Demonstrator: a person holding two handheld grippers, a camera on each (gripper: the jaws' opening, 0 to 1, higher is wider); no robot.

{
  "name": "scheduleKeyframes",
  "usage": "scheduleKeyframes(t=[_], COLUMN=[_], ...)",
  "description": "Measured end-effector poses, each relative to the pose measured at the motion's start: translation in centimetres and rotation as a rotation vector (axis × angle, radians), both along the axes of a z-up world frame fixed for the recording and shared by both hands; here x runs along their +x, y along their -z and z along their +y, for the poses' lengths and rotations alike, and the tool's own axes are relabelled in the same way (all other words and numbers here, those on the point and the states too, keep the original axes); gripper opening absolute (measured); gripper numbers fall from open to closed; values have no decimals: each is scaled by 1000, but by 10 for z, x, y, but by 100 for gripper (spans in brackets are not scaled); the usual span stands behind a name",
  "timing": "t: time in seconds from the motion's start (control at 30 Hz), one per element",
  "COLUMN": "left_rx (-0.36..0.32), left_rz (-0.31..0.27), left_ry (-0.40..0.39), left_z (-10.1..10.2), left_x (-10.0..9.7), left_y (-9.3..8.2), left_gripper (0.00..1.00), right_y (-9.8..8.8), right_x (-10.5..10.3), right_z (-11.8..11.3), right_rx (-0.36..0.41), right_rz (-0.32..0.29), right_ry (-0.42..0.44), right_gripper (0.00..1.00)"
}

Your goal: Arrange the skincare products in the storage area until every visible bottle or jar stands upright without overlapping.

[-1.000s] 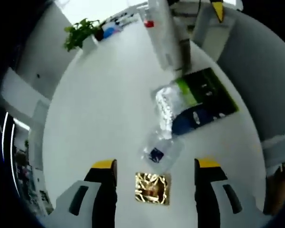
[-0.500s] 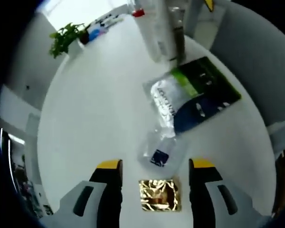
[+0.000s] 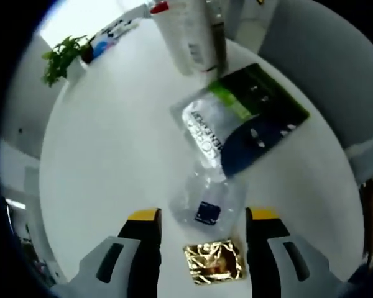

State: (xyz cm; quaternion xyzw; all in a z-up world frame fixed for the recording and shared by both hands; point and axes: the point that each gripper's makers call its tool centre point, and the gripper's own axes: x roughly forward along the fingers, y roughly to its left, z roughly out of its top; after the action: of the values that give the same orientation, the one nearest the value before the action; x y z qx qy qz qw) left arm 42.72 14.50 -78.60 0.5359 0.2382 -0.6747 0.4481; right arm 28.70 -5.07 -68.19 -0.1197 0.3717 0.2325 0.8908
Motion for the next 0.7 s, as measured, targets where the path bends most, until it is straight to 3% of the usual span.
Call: scheduleKeyframes(t=[0.37, 0.5, 0.7], left_rx=[78, 117, 123], left_rz=[38, 72, 91], left_ry=[101, 148, 141], left_z=[-7, -3, -6], left_x=[2, -7, -9], left_y=[5, 6, 6], left_gripper=[54, 47, 48], right_y=[2, 2, 1], right_x=[-2, -2, -1], right_z=[-1, -1, 0], right_rx=[-1, -1, 0], right_rz=[9, 8, 7], right_ry=[-1, -3, -11], right_gripper=[99, 99, 99])
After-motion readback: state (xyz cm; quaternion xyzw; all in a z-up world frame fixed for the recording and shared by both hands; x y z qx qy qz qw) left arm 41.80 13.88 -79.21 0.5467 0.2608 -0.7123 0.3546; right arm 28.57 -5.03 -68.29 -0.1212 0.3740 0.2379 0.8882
